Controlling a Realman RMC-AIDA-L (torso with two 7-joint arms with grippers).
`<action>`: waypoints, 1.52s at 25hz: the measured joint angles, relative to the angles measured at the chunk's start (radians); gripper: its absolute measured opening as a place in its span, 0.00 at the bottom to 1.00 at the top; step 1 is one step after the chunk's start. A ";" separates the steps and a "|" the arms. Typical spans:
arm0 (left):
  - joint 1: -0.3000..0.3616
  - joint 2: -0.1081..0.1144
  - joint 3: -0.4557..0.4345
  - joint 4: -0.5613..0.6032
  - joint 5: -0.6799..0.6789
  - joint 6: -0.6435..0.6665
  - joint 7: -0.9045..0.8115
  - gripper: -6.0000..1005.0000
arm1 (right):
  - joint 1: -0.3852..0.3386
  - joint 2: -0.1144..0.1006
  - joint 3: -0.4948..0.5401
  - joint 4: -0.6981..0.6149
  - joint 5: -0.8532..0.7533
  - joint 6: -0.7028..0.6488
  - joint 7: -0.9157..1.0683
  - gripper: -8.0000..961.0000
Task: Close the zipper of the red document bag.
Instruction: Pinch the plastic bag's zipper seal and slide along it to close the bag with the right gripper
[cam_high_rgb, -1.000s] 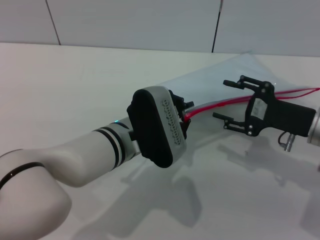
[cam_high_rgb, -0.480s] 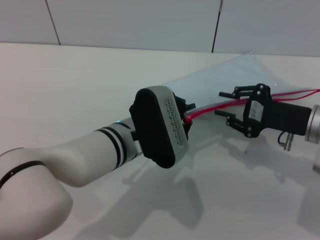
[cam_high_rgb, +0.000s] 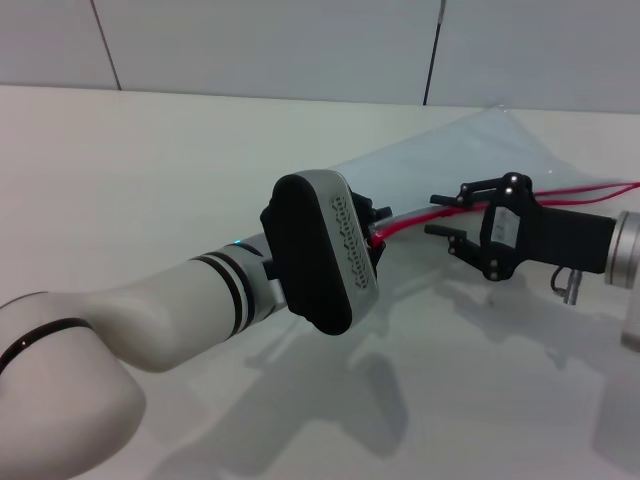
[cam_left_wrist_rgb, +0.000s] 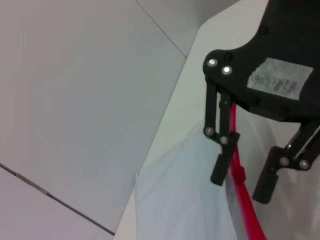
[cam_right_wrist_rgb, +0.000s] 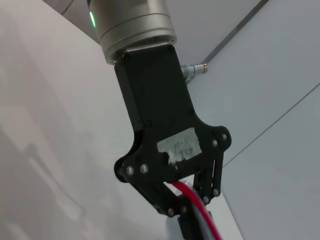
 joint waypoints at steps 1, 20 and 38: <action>0.000 0.000 0.000 0.000 0.000 0.002 0.000 0.10 | 0.002 0.000 0.000 0.000 0.000 0.000 0.000 0.31; -0.001 0.000 0.000 0.000 0.000 0.004 0.000 0.11 | 0.017 0.003 -0.039 -0.002 0.001 -0.050 0.000 0.15; -0.002 0.000 -0.002 -0.004 0.000 0.003 0.001 0.12 | 0.011 0.003 -0.051 0.000 -0.003 -0.043 0.000 0.09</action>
